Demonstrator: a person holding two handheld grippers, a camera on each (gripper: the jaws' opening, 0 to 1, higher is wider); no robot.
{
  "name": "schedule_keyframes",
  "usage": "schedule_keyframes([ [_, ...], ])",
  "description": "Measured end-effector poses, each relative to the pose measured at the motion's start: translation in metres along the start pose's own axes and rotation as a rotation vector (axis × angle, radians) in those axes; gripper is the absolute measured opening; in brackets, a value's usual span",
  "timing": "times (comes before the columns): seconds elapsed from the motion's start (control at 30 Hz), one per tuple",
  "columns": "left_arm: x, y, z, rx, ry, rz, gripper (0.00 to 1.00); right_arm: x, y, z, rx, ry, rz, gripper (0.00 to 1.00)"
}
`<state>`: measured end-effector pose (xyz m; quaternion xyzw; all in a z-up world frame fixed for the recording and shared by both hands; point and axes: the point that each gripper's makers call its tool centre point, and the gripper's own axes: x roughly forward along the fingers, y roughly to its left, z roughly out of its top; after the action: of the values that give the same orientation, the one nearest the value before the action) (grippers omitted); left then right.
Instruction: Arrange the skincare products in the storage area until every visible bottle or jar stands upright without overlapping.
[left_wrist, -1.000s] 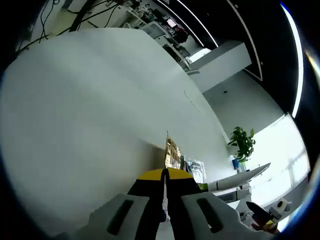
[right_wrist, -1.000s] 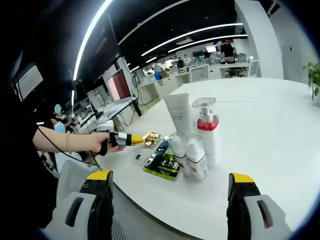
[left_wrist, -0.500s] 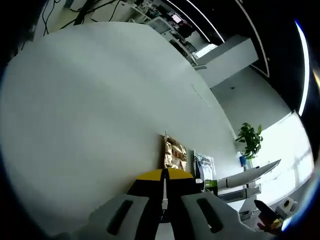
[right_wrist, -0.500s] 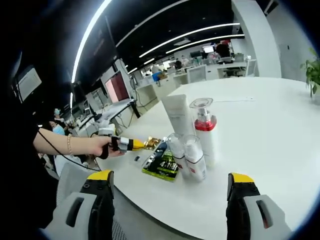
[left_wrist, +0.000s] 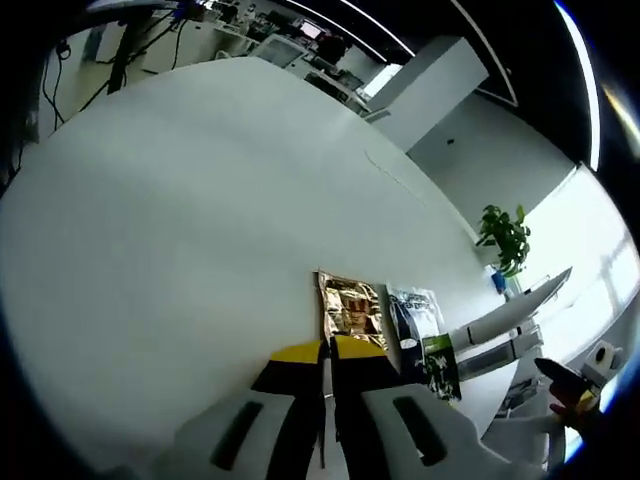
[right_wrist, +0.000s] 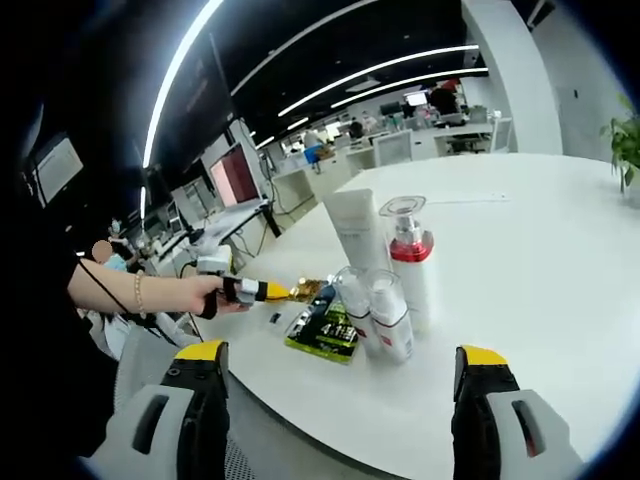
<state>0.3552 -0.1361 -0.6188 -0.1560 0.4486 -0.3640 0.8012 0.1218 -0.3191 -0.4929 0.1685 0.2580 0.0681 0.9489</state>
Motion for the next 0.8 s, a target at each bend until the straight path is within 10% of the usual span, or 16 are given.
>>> schedule_keyframes([
  [0.33,-0.008,-0.007,0.007,0.142,-0.011,0.019,0.15,0.000,0.000,-0.001,-0.009,0.008,-0.001,0.98],
  [0.57,-0.051,-0.024,0.041,0.225,-0.113,0.042,0.43,-0.003,-0.005,0.001,-0.028,0.003,-0.016,0.98],
  [0.8,-0.080,-0.036,0.039,0.310,-0.124,0.032,0.56,-0.014,-0.004,0.009,-0.056,-0.036,-0.046,0.98],
])
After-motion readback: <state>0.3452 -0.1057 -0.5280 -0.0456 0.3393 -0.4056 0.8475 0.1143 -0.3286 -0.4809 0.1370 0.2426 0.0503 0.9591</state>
